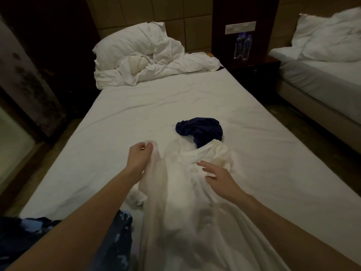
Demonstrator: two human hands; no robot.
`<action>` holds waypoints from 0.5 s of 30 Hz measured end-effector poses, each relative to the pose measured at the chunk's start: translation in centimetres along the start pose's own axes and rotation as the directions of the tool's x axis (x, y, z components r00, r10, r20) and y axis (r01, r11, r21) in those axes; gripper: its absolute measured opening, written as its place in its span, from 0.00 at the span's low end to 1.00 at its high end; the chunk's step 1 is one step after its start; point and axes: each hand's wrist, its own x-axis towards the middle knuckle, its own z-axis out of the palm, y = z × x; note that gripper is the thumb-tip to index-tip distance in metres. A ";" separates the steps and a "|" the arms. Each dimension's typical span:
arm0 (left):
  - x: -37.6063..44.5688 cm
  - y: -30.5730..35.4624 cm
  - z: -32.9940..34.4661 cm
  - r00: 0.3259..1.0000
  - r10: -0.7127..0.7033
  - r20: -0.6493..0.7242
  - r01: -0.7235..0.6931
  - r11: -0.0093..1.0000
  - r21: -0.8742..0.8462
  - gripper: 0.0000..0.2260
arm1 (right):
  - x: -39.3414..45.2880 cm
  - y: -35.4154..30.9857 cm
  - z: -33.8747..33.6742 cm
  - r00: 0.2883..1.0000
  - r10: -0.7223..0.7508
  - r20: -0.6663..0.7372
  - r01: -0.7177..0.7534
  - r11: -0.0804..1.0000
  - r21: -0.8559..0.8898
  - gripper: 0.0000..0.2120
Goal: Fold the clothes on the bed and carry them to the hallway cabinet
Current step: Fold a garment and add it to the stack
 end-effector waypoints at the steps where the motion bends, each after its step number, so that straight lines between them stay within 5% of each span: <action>1: 0.1 0.8 1.0 0.995 -0.077 0.062 0.084 0.990 -0.111 0.07 | -0.4 0.5 -0.2 0.999 0.006 -0.040 -0.006 1.000 0.003 0.28; 4: -0.4 2.5 4.6 0.920 -0.215 0.327 0.347 0.835 -0.427 0.07 | -2.0 2.3 -1.7 0.990 0.040 -0.134 -0.050 0.996 -0.073 0.27; 7: -1.5 2.1 7.4 0.867 -0.240 0.437 0.440 0.780 -0.446 0.14 | -3.8 3.9 -3.5 0.981 0.065 -0.182 -0.093 0.984 -0.155 0.24; 12: -5.0 -0.6 6.8 0.915 -0.218 0.341 0.310 0.918 -0.246 0.09 | -7.2 6.4 -4.8 0.977 0.100 -0.189 -0.156 0.939 -0.305 0.16; 15: -8.3 -3.2 4.4 0.972 -0.066 0.225 0.041 0.993 0.114 0.02 | -10.5 6.9 -4.4 0.963 0.227 -0.146 -0.267 0.882 -0.389 0.19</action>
